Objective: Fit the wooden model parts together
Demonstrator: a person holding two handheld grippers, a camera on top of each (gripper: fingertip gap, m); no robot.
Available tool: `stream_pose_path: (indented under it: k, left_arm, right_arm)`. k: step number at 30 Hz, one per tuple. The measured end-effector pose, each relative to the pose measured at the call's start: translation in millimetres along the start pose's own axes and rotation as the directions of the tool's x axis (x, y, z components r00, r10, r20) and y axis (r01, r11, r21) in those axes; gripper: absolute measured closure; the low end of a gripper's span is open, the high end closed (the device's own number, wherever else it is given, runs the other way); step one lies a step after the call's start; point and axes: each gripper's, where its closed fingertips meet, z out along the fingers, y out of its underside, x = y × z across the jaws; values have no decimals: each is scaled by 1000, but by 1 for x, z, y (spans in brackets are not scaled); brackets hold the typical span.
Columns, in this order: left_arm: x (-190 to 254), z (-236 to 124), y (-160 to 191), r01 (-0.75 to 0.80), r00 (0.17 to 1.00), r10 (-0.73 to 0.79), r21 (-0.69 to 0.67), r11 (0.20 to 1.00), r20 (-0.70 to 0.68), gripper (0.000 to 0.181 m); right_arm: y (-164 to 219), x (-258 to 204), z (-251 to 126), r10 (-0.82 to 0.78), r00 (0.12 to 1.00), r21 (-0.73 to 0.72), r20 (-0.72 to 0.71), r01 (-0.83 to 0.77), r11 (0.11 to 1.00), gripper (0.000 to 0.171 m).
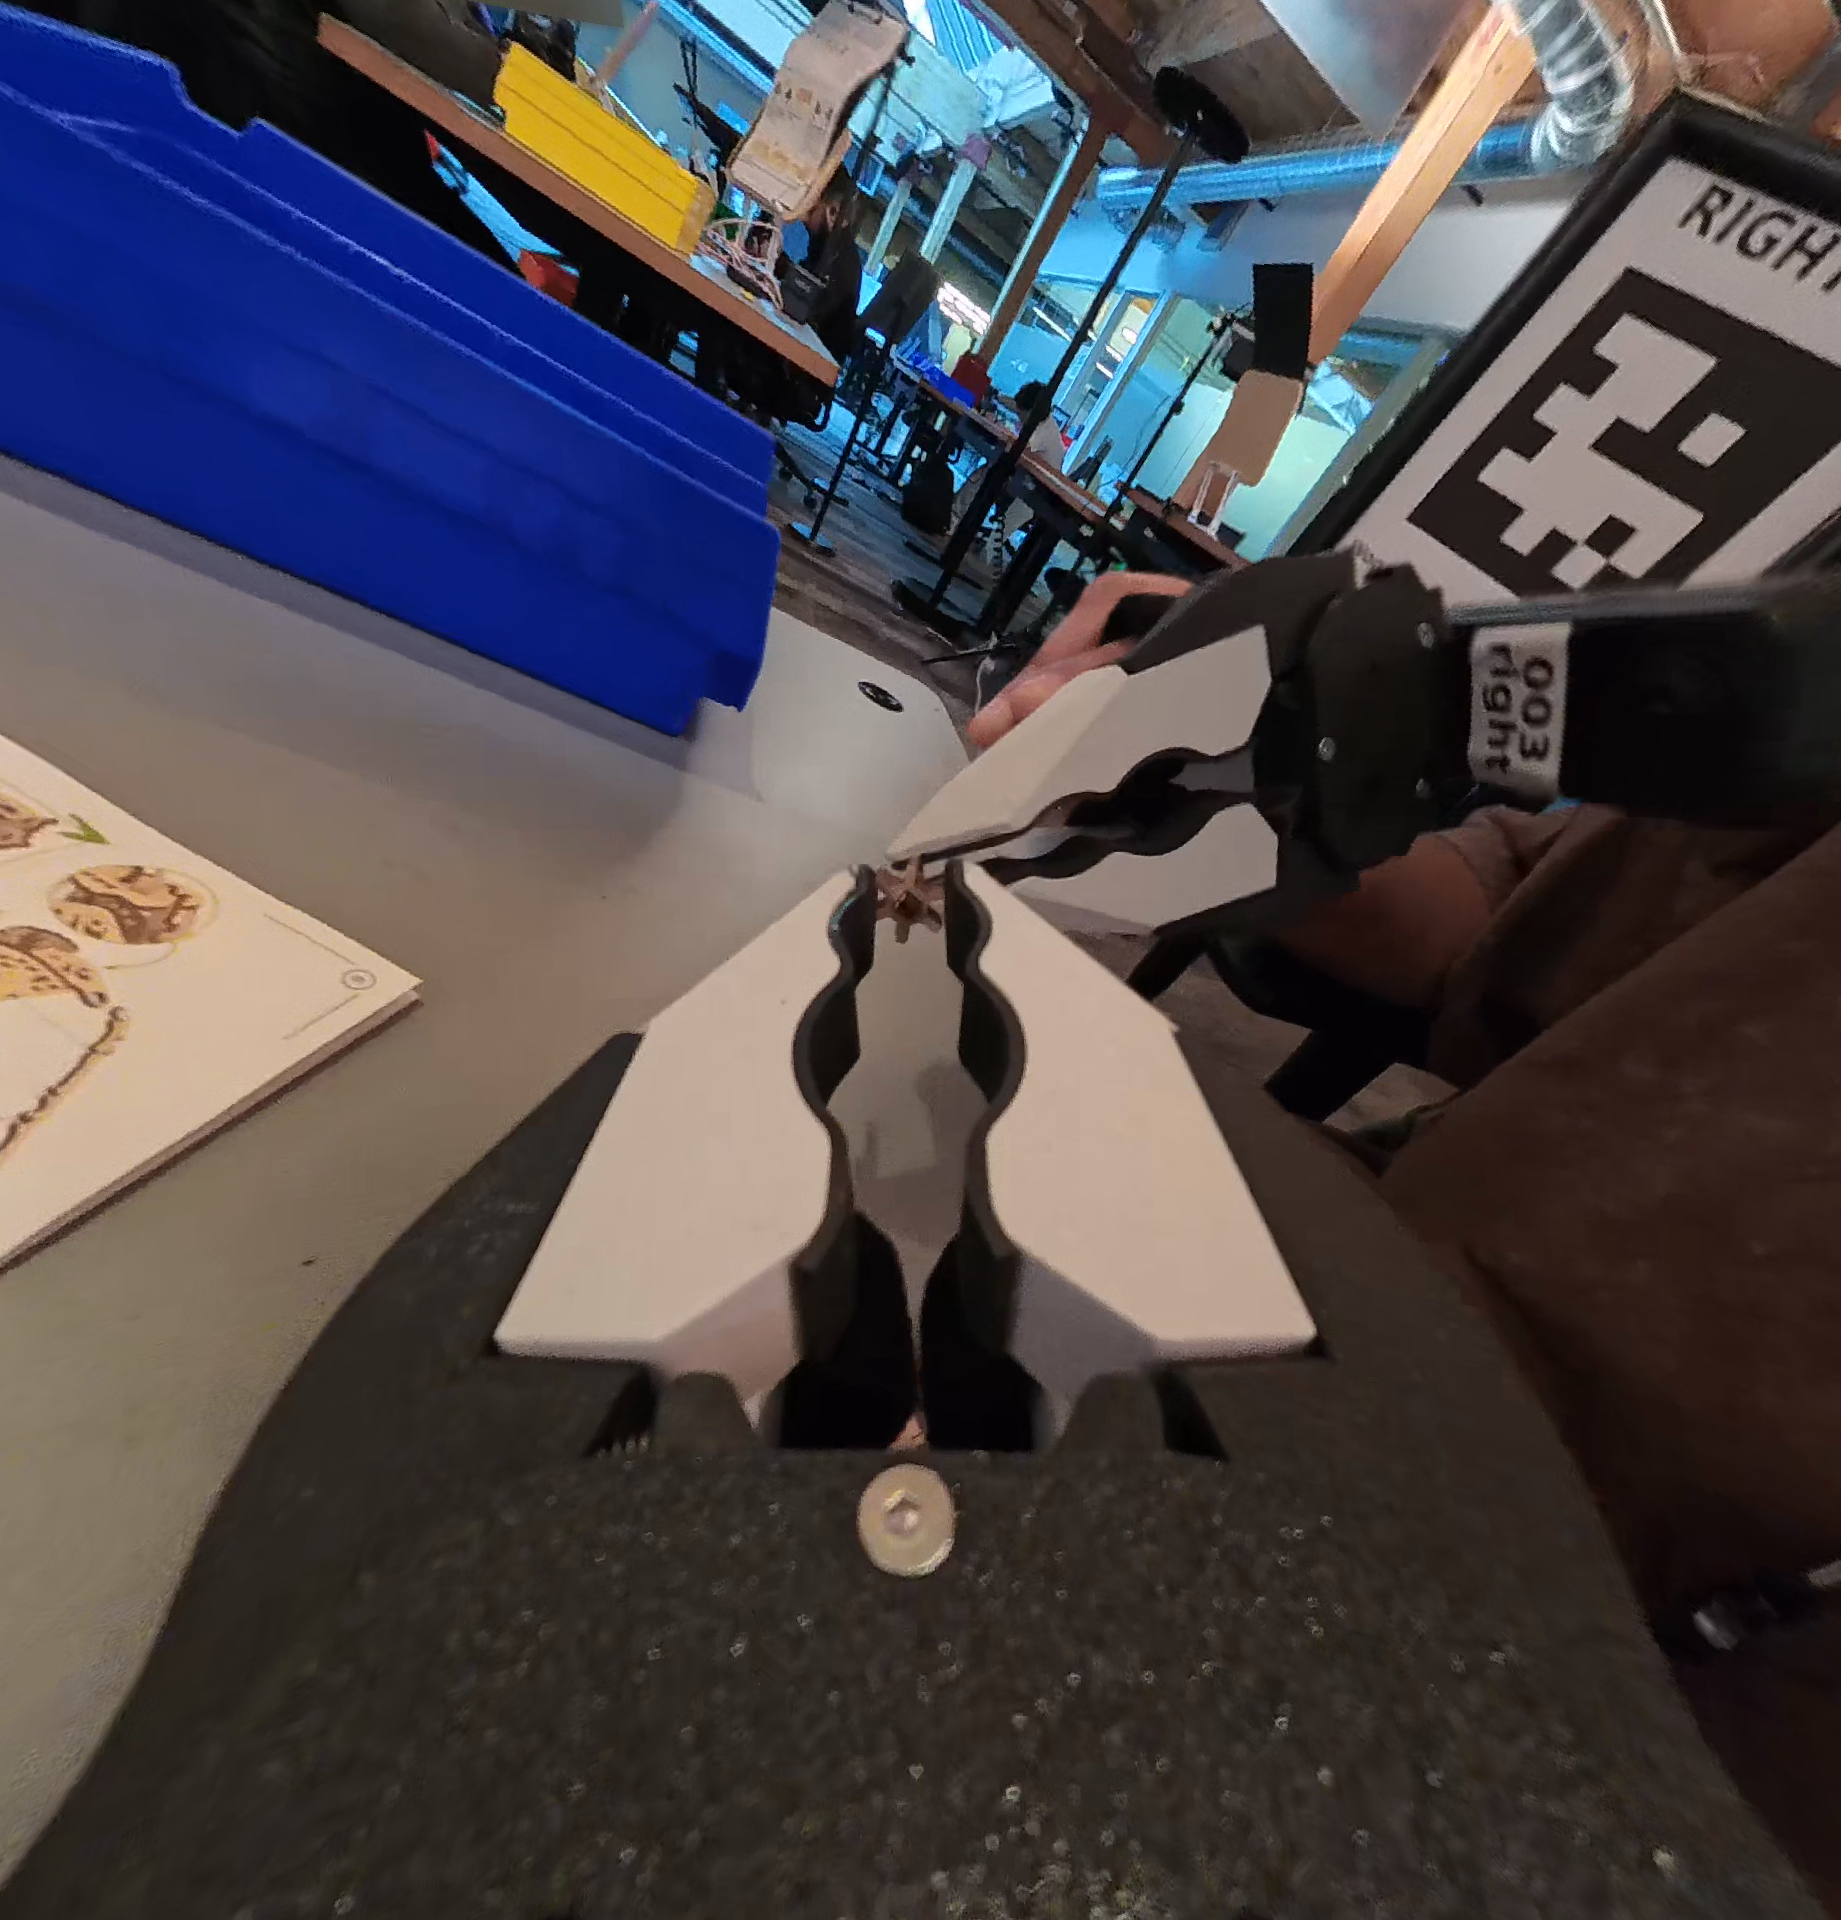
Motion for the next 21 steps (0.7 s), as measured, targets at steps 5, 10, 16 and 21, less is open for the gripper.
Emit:
stream_pose_path:
  k: [5, 10, 16, 21]
  left_arm:
    - [0, -1, 0, -33, 999, 33, -7, 999, 3, 170]
    - [3, 0, -1, -69, 998, 69, 4, 998, 3, 170]
    - [2, -2, 0, -95, 995, 94, -23, 995, -20, 161]
    - [-1, -12, -10, -194, 981, 194, -3, 981, 24, 160]
  right_arm:
    - [-1, -1, 0, 69, 997, 28, 35, -70, 997, 166]
    - [-2, 0, -2, 81, 996, 36, 29, -82, 996, 167]
    - [1, 0, -2, 127, 990, 50, 60, -130, 990, 167]
    - [5, -2, -3, 210, 970, 69, 122, -220, 973, 166]
